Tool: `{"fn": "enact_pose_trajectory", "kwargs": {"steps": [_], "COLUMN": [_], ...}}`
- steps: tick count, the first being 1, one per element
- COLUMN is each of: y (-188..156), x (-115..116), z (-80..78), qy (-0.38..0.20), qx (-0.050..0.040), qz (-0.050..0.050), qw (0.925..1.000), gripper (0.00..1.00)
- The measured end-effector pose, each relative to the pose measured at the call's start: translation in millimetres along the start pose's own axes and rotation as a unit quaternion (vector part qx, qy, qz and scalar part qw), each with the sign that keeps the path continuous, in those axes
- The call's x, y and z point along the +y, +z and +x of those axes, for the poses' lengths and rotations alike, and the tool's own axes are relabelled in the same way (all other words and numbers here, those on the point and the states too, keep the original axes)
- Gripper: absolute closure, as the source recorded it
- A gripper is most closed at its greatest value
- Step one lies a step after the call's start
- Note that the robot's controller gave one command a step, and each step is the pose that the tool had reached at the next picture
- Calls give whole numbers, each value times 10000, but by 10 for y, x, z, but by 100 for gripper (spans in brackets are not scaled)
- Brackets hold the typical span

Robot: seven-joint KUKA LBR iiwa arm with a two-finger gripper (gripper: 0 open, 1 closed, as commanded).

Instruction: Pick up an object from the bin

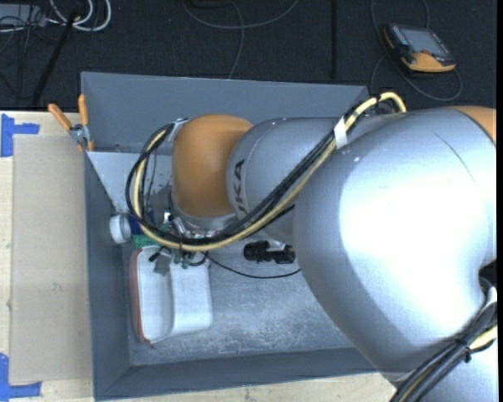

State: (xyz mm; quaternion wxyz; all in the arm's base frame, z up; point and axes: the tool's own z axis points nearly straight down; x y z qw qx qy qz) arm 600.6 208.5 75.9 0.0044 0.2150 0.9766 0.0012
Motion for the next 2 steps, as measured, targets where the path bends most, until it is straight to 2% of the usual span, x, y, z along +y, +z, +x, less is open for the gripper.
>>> {"fn": "enact_pose_trajectory", "kwargs": {"steps": [1, 2], "y": [-621, -1076], "x": [8, 12], "z": [-22, -37], "qy": [-17, -42], "qx": [14, 21], "qz": [3, 6], "qw": [10000, 10000], "gripper": [100, 100]}}
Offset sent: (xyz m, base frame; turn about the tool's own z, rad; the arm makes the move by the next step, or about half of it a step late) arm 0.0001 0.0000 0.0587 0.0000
